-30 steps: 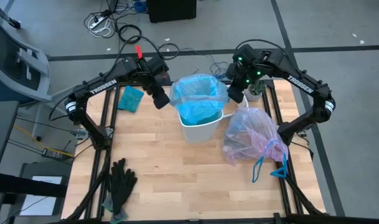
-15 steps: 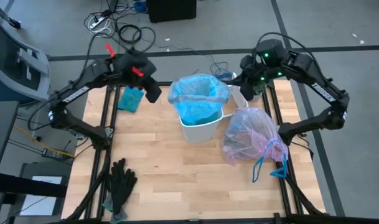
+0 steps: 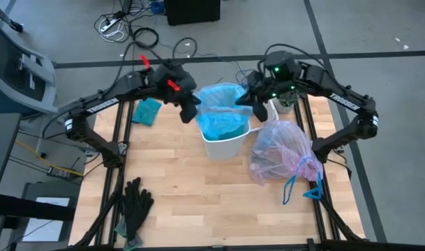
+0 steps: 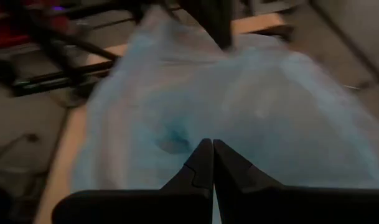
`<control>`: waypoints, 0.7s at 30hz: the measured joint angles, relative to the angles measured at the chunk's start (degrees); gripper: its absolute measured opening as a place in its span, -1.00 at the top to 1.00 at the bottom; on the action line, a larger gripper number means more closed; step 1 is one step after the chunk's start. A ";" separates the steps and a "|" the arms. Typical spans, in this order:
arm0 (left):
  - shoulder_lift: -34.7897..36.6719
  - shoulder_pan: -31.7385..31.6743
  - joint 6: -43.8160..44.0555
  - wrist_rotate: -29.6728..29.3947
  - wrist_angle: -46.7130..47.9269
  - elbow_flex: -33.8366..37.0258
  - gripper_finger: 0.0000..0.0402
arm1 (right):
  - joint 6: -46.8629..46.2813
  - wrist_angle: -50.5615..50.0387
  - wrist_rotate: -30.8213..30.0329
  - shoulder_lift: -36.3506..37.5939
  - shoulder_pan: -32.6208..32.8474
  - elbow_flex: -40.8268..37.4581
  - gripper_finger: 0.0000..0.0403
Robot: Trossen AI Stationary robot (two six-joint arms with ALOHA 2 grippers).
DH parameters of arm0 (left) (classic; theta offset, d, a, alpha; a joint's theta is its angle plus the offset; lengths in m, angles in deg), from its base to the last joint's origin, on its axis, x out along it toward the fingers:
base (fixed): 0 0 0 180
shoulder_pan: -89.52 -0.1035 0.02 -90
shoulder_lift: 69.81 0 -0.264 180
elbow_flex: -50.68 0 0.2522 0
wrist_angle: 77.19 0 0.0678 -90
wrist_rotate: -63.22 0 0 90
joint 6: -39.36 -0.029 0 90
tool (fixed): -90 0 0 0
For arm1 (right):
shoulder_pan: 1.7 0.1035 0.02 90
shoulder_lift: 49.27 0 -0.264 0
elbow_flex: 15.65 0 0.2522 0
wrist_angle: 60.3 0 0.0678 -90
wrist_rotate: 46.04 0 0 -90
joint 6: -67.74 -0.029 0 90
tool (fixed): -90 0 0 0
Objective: Place trash/remove bag and relplace
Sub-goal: Put the blue trash bag in the trash bin
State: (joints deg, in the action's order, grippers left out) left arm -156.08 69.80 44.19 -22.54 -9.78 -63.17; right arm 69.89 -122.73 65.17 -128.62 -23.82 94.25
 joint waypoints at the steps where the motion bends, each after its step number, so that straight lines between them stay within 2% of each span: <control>1: -0.52 0.08 0.03 1.63 0.06 0.00 1.00 | 0.02 0.38 2.18 -0.44 0.35 0.00 1.00; 5: -1.17 2.24 0.29 8.96 0.06 0.02 1.00 | 0.13 -1.48 12.32 -1.32 1.86 -0.04 1.00; 8: -1.10 4.98 0.48 10.64 0.45 0.02 1.00 | 0.38 -3.76 15.48 -0.79 2.78 -0.02 1.00; 12: -1.04 8.67 2.94 13.07 2.92 0.02 1.00 | -1.70 -9.14 15.63 0.55 3.63 -0.02 1.00; 15: -0.99 11.61 3.50 13.34 5.52 0.02 1.00 | -2.76 -14.12 13.35 0.85 4.61 -0.01 1.00; 21: -0.99 16.27 5.83 8.13 6.22 0.02 1.00 | -4.16 -20.38 6.53 0.76 7.90 -0.02 1.00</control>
State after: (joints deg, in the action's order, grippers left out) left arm -157.08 86.07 50.02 -14.41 -3.55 -63.15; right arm 65.73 -143.11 71.70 -127.85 -15.92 94.23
